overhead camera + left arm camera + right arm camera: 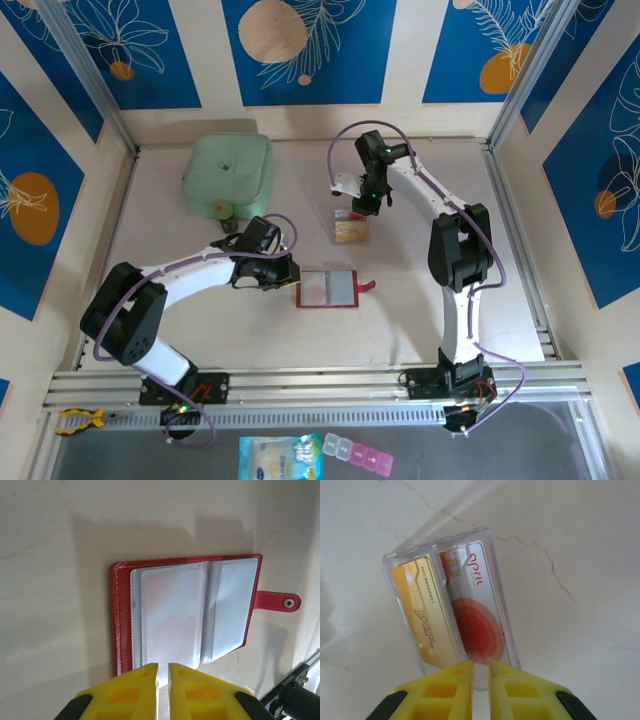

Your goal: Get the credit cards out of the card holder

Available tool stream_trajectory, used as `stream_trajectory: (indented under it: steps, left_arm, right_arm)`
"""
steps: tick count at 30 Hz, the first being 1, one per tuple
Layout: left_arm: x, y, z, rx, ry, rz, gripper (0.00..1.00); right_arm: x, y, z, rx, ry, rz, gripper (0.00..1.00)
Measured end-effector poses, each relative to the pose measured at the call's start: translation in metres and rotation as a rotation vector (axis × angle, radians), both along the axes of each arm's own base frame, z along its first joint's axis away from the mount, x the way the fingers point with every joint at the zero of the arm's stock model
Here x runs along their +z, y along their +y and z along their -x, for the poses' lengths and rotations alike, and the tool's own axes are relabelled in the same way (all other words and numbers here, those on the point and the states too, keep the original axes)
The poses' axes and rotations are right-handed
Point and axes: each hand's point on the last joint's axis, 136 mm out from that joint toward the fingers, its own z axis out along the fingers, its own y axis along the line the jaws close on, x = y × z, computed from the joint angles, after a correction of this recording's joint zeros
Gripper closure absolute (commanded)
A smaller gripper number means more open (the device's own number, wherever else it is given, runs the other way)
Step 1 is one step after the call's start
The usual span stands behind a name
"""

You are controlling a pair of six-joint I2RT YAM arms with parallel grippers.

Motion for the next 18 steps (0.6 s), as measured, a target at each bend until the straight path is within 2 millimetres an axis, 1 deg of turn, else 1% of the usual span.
stream_trajectory:
  steps: [5,7,11,13,18]
  left_arm:
    - [-0.002,0.001,0.002,-0.004,0.008,-0.008,0.87]
    - [-0.005,0.001,0.001,-0.005,0.013,-0.011,0.87]
    - [-0.012,0.001,0.002,-0.006,0.03,-0.023,0.86]
    - [-0.015,0.002,0.003,-0.007,0.037,-0.028,0.86]
    - [-0.018,0.001,0.002,-0.007,0.042,-0.032,0.87]
  right_arm:
    - [0.02,0.003,0.007,-0.107,-0.036,-0.057,0.85]
    - [0.028,0.006,0.013,-0.171,-0.052,-0.097,0.88]
    - [0.037,0.023,0.03,-0.326,-0.062,-0.203,0.95]
    - [0.036,0.034,0.04,-0.399,-0.047,-0.263,1.0]
    - [0.022,0.057,0.073,-0.573,0.039,-0.395,1.0]
